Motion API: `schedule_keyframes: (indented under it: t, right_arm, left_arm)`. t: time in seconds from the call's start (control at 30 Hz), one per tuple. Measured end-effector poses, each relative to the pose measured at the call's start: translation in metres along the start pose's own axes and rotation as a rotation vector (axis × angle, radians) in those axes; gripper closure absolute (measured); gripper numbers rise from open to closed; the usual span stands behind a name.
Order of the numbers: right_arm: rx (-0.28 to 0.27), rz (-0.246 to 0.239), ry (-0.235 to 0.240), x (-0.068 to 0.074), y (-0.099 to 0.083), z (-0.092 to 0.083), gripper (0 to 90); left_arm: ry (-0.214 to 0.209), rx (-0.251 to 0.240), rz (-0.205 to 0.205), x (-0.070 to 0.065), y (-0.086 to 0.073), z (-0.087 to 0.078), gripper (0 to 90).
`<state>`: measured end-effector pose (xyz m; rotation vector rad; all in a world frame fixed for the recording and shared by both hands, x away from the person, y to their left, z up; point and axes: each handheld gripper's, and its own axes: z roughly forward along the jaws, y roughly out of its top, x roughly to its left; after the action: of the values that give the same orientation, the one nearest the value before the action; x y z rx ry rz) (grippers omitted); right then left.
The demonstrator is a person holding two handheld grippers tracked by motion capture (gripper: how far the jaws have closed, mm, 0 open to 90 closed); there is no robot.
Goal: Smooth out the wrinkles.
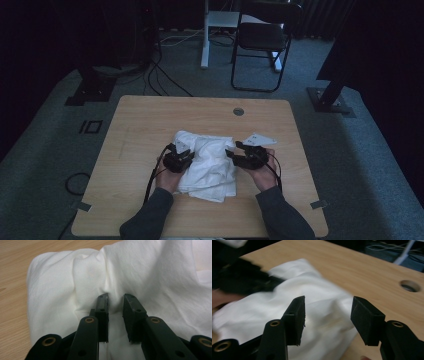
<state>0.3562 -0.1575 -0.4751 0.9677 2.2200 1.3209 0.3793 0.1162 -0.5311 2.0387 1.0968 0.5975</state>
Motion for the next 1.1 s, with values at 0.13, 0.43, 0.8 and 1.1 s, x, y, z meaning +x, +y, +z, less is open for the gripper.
schedule_keyframes:
  t: [0.13,0.43,0.8,1.1]
  right_arm:
    - [0.035,-0.015,0.048,0.012,-0.012,0.0,42.0]
    - [0.103,-0.05,0.121,0.03,-0.023,0.016,35.8]
    - [0.091,-0.075,0.127,0.034,-0.03,0.001,84.5]
    - [0.113,-0.028,0.146,0.023,-0.058,-0.031,75.3]
  left_arm:
    - [0.001,0.001,-0.006,0.0,0.0,0.0,74.6]
    - [-0.003,0.007,-0.022,0.0,0.002,0.0,74.4]
    - [0.028,-0.019,-0.02,-0.001,0.002,-0.005,71.1]
    - [0.044,-0.01,0.004,-0.008,0.006,-0.004,69.3]
